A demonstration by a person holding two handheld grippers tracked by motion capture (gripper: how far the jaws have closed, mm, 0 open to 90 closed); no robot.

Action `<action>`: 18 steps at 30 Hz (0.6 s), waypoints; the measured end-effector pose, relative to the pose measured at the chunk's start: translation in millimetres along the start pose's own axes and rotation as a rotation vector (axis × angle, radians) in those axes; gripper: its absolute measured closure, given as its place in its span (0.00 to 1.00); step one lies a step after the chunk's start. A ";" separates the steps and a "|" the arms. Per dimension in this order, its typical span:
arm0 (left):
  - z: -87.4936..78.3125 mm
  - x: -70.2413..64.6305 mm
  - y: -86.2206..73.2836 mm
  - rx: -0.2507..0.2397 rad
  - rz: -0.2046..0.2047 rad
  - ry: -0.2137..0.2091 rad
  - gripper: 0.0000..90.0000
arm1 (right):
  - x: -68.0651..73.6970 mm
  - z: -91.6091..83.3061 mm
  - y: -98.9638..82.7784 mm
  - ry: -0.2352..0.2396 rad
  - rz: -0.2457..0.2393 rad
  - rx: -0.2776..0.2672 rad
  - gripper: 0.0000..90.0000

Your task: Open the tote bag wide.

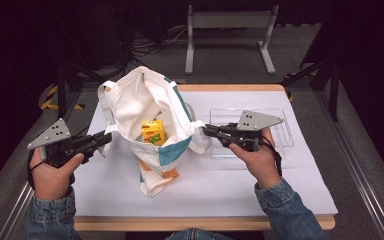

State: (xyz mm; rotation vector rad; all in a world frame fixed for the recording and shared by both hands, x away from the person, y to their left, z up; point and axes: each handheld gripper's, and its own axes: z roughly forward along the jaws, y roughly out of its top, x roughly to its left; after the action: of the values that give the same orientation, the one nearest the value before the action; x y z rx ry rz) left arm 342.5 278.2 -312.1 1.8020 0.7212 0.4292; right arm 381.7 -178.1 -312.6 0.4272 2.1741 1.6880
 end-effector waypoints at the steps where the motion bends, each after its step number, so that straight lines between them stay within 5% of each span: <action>1: 0.0 0.0 0.0 0.000 0.000 0.000 0.93 | -0.1 -0.9 0.1 -0.002 0.000 0.000 0.98; 18: 3.6 15.4 -23.8 0.171 -0.027 -0.001 0.93 | -9.2 -6.9 -23.8 -0.020 0.040 0.090 0.98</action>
State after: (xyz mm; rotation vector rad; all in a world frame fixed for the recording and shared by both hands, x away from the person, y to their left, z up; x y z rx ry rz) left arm 349.9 291.1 -336.6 1.9501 0.8006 0.3573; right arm 386.2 -193.9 -333.3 0.5121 2.2473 1.6037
